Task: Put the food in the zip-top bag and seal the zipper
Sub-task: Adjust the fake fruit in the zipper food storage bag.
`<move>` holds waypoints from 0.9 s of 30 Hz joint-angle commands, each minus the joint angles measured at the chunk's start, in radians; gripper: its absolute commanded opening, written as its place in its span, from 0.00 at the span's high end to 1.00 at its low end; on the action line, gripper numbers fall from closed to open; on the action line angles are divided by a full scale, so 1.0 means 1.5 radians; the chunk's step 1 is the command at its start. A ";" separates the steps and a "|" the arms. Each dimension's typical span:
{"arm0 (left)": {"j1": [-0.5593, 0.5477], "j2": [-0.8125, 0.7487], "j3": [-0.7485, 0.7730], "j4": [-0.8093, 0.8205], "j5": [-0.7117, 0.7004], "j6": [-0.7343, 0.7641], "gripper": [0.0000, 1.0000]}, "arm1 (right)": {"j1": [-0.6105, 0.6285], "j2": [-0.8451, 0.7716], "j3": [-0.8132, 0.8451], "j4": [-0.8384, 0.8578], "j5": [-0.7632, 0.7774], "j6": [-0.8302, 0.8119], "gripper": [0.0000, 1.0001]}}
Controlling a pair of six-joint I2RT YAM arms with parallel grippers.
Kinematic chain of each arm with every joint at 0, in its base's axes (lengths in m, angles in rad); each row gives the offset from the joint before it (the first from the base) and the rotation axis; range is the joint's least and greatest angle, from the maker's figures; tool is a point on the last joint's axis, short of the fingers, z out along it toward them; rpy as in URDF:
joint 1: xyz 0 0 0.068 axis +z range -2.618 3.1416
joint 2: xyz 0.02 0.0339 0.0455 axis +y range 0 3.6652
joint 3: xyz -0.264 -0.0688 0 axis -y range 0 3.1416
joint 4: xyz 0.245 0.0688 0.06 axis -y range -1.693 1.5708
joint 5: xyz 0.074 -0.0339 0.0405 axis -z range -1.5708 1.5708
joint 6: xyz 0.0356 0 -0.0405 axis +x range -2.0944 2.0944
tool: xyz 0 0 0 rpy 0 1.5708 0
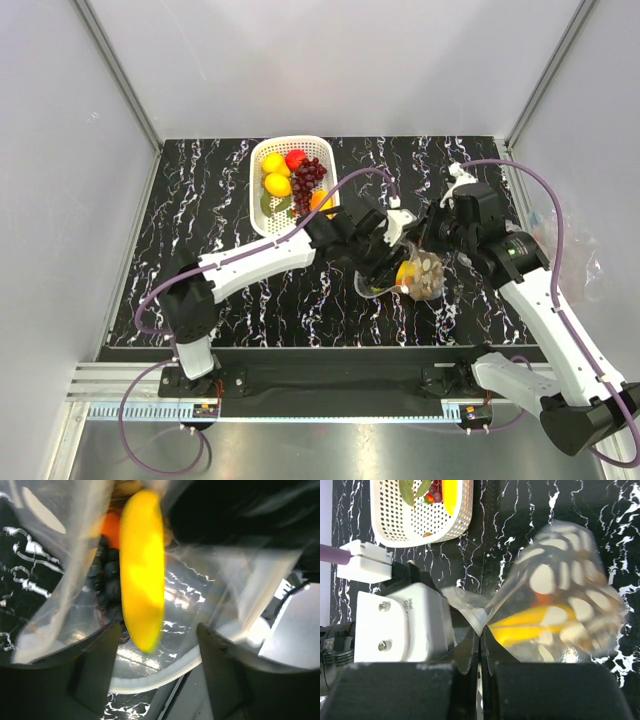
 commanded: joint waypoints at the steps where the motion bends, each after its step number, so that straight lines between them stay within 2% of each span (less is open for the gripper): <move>1: 0.000 -0.074 -0.028 0.056 -0.040 -0.024 0.28 | 0.001 -0.027 0.004 0.032 0.020 -0.005 1.00; 7: 0.012 -0.148 -0.051 0.039 -0.062 -0.042 0.21 | 0.001 -0.040 -0.011 0.028 0.025 -0.010 1.00; 13: 0.038 -0.222 -0.072 0.030 -0.076 -0.058 0.20 | 0.002 -0.038 -0.027 0.034 0.005 -0.014 1.00; 14: 0.040 -0.226 -0.068 0.020 -0.105 -0.058 0.20 | 0.002 -0.037 -0.027 0.034 0.000 -0.015 1.00; 19: 0.040 -0.191 -0.042 -0.033 -0.180 -0.054 0.24 | 0.001 -0.039 -0.024 0.037 0.002 -0.012 1.00; 23: 0.039 -0.165 -0.057 -0.016 -0.210 -0.065 0.25 | 0.001 -0.038 -0.024 0.038 0.000 -0.011 1.00; 27: 0.039 -0.127 -0.055 0.008 -0.198 -0.080 0.28 | 0.000 -0.034 -0.018 0.037 -0.003 -0.011 1.00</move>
